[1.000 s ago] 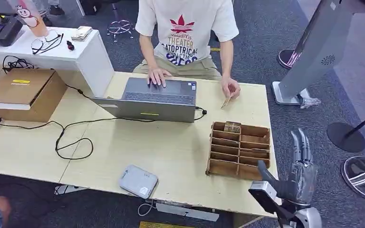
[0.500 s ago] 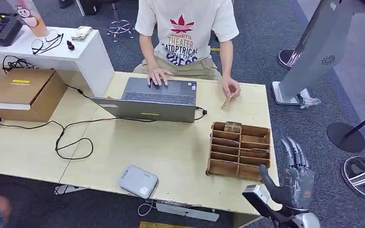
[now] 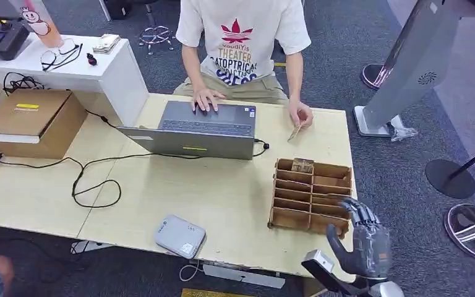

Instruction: Pass the card to the sensor for recognition and then transmit it.

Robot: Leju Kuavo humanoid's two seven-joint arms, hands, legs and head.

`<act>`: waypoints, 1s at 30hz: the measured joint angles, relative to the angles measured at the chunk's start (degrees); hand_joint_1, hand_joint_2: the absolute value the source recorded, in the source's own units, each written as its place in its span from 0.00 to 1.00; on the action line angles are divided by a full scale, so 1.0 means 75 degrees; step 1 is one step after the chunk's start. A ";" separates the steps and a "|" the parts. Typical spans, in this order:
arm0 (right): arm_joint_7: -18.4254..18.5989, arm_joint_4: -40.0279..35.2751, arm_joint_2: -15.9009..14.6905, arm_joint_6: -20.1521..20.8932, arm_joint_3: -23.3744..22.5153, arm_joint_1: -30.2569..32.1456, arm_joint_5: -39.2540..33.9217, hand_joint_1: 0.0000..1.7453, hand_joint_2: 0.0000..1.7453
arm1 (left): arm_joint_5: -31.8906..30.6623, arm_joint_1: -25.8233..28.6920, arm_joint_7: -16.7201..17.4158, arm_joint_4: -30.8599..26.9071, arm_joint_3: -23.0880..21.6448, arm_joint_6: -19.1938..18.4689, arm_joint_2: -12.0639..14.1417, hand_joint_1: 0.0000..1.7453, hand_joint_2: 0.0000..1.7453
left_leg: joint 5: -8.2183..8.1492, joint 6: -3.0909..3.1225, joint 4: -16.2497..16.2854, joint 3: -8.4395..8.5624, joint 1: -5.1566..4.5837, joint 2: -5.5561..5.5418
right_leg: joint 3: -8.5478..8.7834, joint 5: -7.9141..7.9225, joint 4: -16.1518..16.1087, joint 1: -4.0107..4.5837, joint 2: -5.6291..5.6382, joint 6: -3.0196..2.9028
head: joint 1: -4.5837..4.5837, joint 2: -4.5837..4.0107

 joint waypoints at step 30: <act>0.0192 0.0950 -0.0236 0.0076 0.0358 -0.0442 -0.0009 0.46 1.00 | -0.0012 0.0107 0.0076 0.0000 0.0082 -0.0309 0.0286 0.00 0.00 | 0.0000 0.0000 0.0000 -0.0001 -0.0001 0.0000 | 0.0001 0.0000 0.0000 0.0000 -0.0001 0.0001 | 0.0000 0.0000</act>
